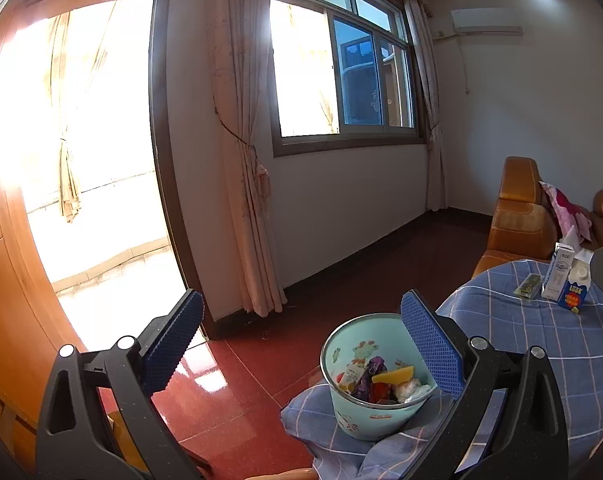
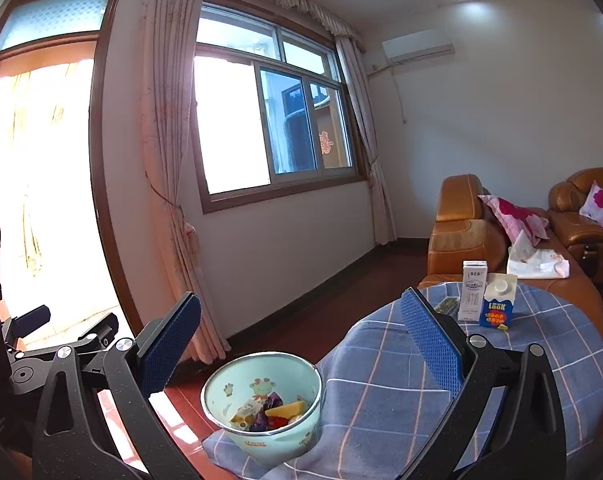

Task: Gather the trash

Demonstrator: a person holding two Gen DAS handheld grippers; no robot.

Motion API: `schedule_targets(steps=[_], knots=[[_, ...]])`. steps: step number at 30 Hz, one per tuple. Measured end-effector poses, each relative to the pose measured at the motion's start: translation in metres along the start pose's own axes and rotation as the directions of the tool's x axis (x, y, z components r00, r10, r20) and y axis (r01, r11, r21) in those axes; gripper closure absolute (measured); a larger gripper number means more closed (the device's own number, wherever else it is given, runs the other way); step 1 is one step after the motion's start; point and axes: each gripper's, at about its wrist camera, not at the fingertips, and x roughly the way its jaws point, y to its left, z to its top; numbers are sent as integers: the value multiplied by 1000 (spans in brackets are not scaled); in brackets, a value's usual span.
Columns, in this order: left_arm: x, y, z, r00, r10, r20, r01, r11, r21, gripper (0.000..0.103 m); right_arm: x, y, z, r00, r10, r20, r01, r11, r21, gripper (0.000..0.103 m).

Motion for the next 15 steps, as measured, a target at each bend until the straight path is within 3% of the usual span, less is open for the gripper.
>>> schedule_targets(steps=[15], knots=[[0, 2, 2, 1000, 0, -10, 0, 1000, -10, 6, 0, 2, -1, 1000, 0, 2, 0, 1000, 2, 5]])
